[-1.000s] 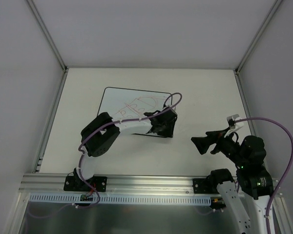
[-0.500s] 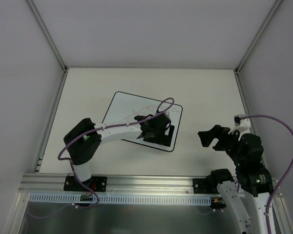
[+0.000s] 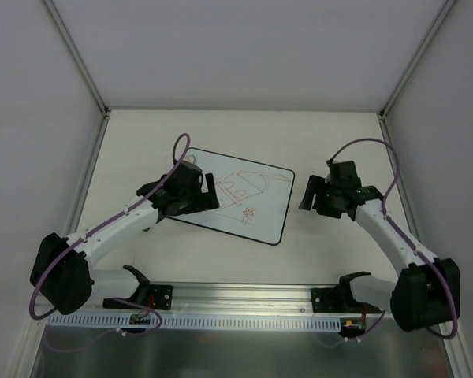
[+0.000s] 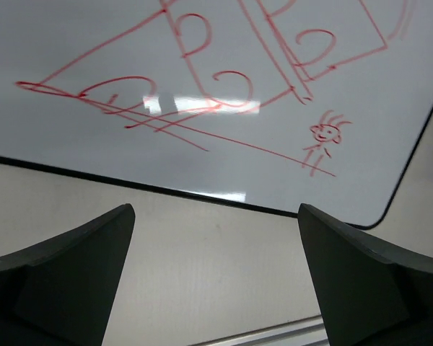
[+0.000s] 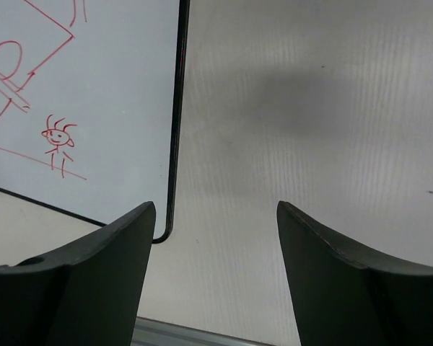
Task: Erase the whiteboard
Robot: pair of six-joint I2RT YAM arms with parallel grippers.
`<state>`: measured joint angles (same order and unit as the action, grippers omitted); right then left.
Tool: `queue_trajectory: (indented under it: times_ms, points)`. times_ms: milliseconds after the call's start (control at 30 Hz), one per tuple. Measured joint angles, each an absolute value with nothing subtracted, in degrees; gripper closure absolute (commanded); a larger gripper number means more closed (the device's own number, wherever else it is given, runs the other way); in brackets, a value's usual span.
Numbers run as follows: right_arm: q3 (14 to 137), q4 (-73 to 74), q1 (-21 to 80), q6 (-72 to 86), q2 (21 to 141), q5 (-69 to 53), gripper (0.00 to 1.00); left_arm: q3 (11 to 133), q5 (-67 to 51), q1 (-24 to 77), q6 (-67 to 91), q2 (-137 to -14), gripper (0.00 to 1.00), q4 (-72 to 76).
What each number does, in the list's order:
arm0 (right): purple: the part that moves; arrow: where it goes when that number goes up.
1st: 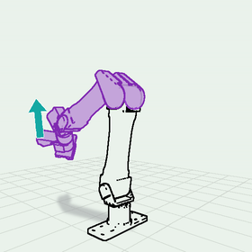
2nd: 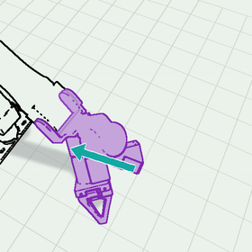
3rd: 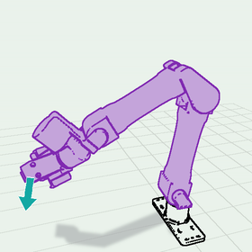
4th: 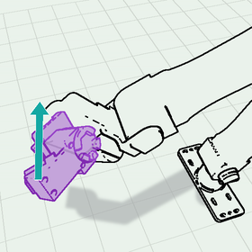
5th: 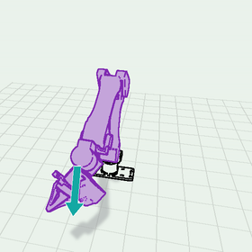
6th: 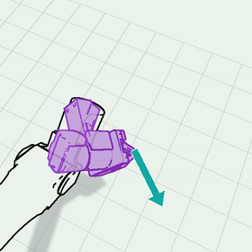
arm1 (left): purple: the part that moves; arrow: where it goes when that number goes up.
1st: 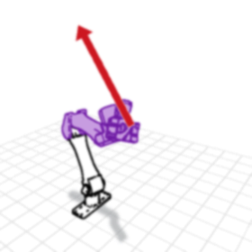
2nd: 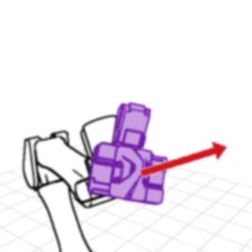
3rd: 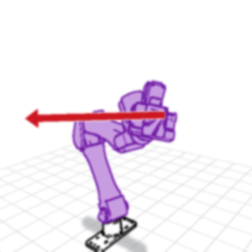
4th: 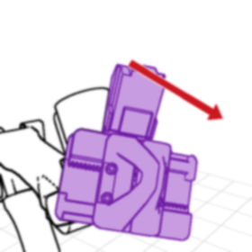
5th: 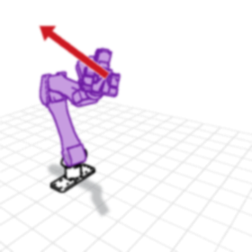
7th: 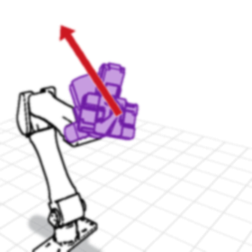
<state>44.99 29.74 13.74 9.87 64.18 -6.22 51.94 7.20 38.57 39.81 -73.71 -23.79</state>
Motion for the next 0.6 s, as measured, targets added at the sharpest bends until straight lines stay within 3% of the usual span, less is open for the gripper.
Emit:
queue_trajectory:
  times_ms: [233, 600]
  points:
    - [52.2, 24.5, 20.7, 9.8, 83.9, -3.6, 0.43, 47.0, 8.3, 24.9, 37.8, -64.3, 0.01, -28.6]
    - [52.6, 18.8, 29.6, 15.2, 93.0, 1.0, 0.64, 47.0, 8.7, 12.6, 32.1, -62.3, 0.01, -33.2]
